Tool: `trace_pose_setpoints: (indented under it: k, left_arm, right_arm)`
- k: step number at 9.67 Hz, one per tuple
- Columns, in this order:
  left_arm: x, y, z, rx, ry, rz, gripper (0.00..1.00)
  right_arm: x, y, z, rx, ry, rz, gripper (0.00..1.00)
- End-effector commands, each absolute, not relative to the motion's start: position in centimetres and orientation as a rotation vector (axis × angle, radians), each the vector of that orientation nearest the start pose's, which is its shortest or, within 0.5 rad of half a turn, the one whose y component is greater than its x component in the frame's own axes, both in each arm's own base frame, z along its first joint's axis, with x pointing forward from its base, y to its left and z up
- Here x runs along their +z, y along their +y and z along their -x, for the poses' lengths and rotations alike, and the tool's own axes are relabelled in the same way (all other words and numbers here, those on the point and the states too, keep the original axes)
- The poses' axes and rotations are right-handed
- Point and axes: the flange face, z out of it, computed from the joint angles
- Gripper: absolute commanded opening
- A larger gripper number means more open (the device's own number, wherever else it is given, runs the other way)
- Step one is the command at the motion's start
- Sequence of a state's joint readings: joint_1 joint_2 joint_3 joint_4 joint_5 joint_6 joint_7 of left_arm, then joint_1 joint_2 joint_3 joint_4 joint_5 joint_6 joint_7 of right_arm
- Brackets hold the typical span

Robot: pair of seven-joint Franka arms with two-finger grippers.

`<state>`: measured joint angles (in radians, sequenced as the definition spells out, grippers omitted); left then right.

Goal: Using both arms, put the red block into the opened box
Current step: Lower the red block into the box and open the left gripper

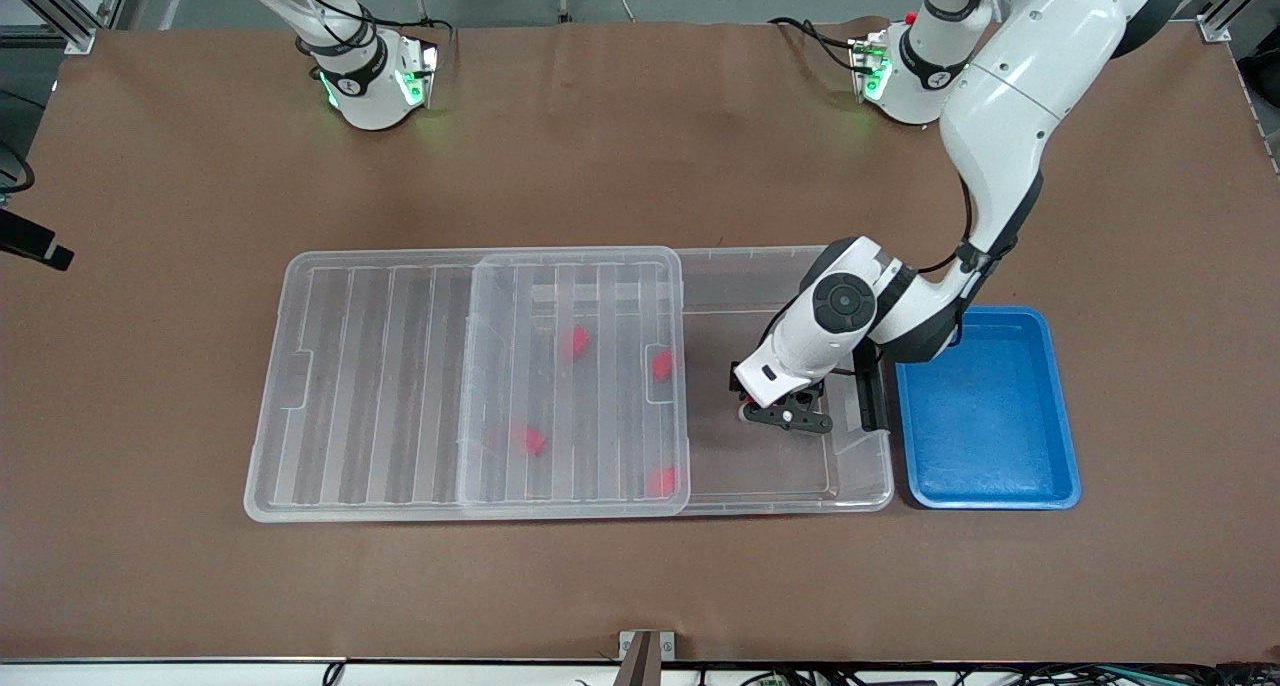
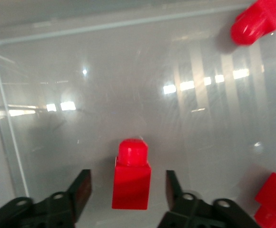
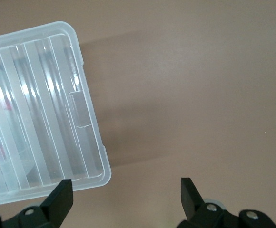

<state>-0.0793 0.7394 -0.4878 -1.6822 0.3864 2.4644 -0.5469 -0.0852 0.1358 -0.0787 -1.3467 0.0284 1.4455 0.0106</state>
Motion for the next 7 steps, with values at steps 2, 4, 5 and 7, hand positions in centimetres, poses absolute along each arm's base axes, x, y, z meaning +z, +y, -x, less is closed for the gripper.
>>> trace_pose_setpoints:
  k: [2,4,5,7]
  left_arm:
    - [28.1,-33.8,-59.5,-0.150,0.276,3.192,1.00]
    - [33.1,-33.0,-58.7,-0.168,0.303,3.117,1.00]
    - [36.0,-32.3,-58.3,-0.181,0.283,3.082,1.00]
    - [41.1,-28.8,-58.1,-0.163,0.170,3.030,1.00]
  right_arm:
    - [64.2,-9.1,-57.0,0.055,0.235,3.104,1.00]
    - [64.2,-9.1,-57.0,0.055,0.233,3.104,1.00]
    - [64.1,-9.1,-57.0,0.058,0.233,3.104,1.00]
    - [64.2,-9.2,-57.0,0.055,0.235,3.104,1.00]
